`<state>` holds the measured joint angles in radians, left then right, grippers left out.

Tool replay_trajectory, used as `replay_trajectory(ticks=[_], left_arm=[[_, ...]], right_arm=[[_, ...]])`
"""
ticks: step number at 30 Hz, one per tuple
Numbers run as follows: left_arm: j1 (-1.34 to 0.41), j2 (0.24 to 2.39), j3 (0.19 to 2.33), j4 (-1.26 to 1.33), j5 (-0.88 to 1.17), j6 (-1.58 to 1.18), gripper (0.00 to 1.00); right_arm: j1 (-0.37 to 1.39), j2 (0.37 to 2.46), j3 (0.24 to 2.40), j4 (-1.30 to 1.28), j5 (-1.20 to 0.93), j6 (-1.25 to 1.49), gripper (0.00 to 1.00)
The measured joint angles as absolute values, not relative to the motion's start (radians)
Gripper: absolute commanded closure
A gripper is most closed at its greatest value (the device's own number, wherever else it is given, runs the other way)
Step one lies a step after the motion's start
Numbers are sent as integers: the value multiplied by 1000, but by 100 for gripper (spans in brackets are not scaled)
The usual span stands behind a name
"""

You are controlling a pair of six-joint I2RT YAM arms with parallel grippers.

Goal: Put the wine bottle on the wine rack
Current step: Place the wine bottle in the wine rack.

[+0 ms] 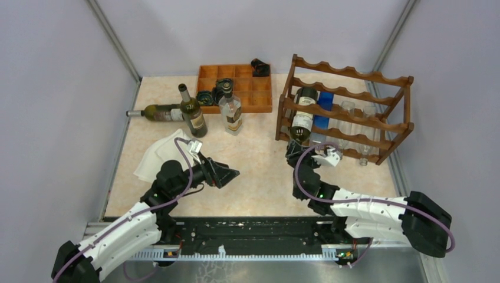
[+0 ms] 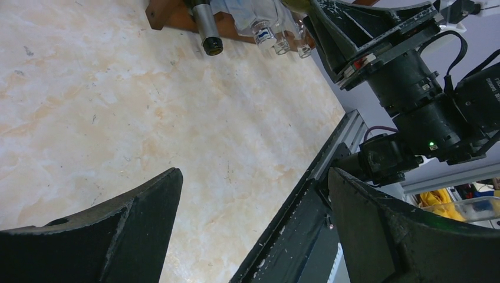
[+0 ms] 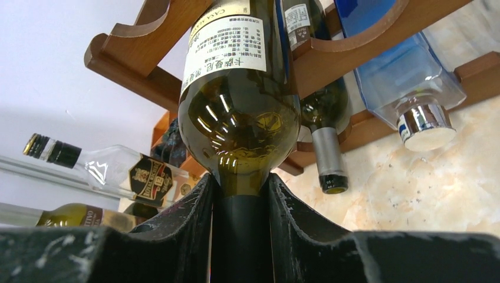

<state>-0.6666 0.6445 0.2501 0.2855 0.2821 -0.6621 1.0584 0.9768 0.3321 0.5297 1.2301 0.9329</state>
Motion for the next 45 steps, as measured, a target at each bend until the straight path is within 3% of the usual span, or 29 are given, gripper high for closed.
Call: replay_trajectory(ticks=[13, 45], left_arm=[[-665, 685, 250, 334, 305, -660, 1], [-665, 792, 301, 347, 354, -604, 1]], right_arm=[[952, 1116, 338, 719, 1121, 807, 100], [764, 1344, 488, 778, 982, 753, 100]])
